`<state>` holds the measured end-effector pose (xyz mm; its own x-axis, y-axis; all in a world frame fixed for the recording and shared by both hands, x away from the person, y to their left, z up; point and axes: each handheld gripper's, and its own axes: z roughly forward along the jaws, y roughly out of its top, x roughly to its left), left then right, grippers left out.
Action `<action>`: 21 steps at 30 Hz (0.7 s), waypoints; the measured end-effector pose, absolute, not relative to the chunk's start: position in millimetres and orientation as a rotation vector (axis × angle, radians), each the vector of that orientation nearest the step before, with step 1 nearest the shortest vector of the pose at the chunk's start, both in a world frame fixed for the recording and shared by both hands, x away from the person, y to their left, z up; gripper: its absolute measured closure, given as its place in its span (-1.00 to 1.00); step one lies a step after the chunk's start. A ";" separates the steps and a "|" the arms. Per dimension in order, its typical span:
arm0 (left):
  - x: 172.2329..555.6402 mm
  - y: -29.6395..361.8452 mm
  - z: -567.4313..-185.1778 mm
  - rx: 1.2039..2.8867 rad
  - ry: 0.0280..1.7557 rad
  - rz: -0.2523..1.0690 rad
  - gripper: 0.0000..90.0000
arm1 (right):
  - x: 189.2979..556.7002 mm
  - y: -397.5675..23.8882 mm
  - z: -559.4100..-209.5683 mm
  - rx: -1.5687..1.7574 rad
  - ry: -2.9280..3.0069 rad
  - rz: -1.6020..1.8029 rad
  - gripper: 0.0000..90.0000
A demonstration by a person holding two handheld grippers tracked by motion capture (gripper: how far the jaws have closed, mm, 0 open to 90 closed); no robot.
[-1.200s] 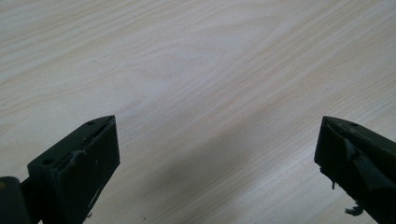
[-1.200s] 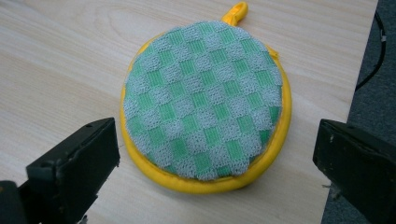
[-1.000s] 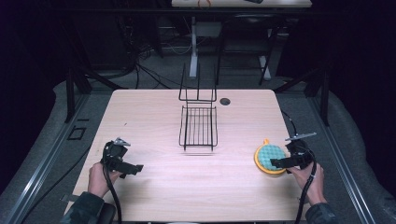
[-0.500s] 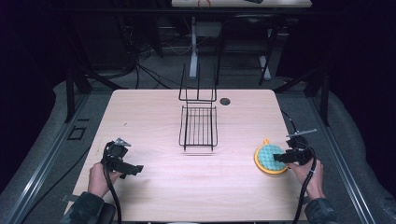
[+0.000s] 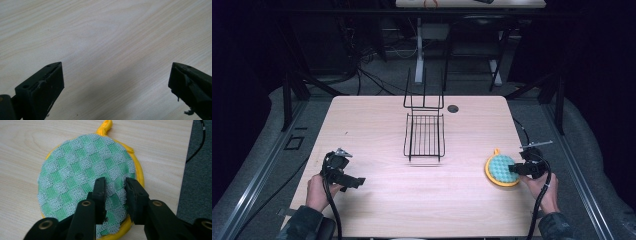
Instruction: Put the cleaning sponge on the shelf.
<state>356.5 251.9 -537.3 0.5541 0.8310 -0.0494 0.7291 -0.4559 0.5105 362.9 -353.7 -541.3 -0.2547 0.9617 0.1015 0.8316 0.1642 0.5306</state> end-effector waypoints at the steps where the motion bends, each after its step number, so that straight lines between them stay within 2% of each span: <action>1: 356.5 252.0 -537.4 2.312 1.256 0.282 -1.00 | 362.7 -353.9 -541.6 1.732 2.183 0.726 0.62; 9: 356.5 251.8 -537.5 2.318 1.256 0.285 -1.00 | 359.3 -355.7 -542.5 1.753 2.152 0.761 0.92; 21: 356.4 252.5 -537.4 2.309 1.259 0.283 -1.00 | 354.0 -356.0 -534.8 1.734 2.129 0.804 0.97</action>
<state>356.4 252.5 -537.4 0.5528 0.8318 -0.0510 0.7298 -0.4537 0.5114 354.0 -356.0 -534.8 -0.2407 0.9621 0.1281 0.8069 0.1250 0.5774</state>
